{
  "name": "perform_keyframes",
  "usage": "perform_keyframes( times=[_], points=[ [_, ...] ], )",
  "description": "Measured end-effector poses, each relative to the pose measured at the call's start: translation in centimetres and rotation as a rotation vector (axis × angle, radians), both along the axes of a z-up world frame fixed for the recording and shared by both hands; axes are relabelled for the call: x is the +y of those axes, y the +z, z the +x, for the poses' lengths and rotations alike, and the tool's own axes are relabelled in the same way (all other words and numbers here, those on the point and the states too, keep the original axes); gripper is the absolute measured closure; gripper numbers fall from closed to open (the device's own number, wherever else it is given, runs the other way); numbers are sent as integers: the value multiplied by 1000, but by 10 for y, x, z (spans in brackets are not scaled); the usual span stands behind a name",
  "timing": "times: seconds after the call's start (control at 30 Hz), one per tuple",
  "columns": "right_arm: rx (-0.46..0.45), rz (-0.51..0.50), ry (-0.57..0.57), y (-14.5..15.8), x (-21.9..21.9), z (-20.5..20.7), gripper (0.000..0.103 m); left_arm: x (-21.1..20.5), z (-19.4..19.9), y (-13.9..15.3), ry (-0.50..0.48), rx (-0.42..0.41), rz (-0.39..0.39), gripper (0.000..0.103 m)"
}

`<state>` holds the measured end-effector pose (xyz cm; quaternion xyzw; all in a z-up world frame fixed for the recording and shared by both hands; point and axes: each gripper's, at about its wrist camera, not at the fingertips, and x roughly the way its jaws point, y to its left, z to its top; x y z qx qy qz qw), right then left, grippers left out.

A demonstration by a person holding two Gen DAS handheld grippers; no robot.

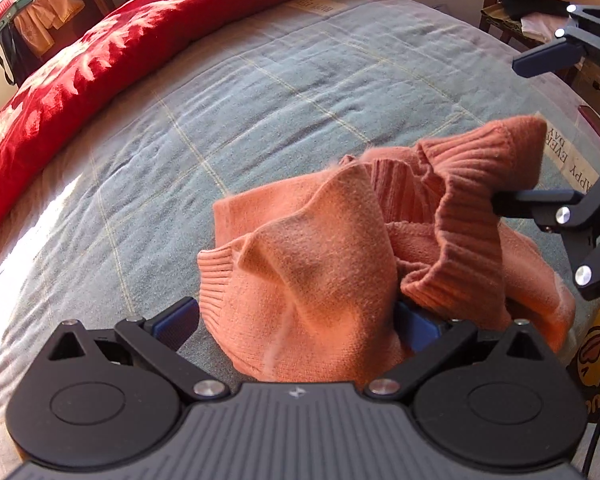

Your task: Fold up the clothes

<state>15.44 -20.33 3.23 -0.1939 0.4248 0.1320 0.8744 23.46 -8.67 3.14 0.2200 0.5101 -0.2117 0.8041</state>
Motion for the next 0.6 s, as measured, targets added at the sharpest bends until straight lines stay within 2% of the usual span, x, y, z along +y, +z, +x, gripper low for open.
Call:
perform_keyframes(
  times=[0.1,0.33,0.4,0.5,0.6],
  points=[
    [10,42,43,7,-10,9,0,1,7,-8,49,55,-29,1],
    [33,74,111,11,-19,34,0,24,15,-28,182,143,-174,0],
    [47,90,104,10,-17,39,0,25,18,-33,196,156,-178,0],
    [65,99,84,8,-11,41,0,17,24,-39,156,170,-157,0],
    [108,109,120,2,-3,40,0,20,28,-39,111,191,-167,0]
  ],
)
